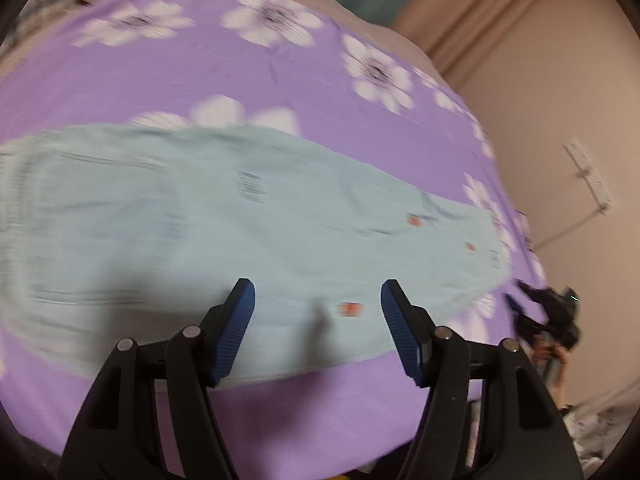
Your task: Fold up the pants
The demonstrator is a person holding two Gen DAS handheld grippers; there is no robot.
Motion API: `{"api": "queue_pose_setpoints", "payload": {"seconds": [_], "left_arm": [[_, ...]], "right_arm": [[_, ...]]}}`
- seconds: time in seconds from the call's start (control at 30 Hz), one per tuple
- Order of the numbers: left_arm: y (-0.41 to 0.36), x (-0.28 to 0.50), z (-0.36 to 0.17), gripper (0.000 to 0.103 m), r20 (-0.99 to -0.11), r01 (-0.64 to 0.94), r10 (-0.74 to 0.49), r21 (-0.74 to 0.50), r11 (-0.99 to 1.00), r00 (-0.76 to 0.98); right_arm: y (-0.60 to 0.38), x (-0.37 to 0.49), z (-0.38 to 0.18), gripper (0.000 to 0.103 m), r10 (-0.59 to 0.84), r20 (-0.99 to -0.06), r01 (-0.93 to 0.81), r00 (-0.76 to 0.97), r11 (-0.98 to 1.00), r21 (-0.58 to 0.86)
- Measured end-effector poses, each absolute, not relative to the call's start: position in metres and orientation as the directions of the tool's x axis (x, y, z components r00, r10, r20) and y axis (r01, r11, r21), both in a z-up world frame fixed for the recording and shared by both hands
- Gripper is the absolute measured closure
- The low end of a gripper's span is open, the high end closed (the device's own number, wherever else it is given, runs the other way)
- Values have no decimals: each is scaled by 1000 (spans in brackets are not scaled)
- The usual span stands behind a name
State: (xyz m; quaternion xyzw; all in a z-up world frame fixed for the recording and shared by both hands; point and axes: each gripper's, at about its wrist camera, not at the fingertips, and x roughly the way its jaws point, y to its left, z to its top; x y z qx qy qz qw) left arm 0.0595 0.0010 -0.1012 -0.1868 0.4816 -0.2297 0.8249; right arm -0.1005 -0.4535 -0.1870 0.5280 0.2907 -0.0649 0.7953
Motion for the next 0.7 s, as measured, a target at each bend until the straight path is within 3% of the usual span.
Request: {"api": "queue_pose_setpoints", "payload": {"seconds": [0.1, 0.37, 0.53, 0.7], "left_arm": [[-31, 64, -106, 38, -700, 230, -597, -554, 800, 392], [-53, 68, -137, 38, -750, 216, -568, -526, 823, 340], [-45, 66, -132, 38, -760, 223, -558, -512, 830, 332], [-59, 79, -110, 38, -670, 234, -671, -631, 740, 318]], "right_arm": [[-446, -82, -188, 66, 173, -599, 455, 782, 500, 737], [-450, -65, -190, 69, 107, -559, 431, 822, 524, 734], [-444, -63, -178, 90, 64, -549, 419, 834, 573, 704], [-387, -44, -119, 91, 11, -526, 298, 851, 814, 499]]}}
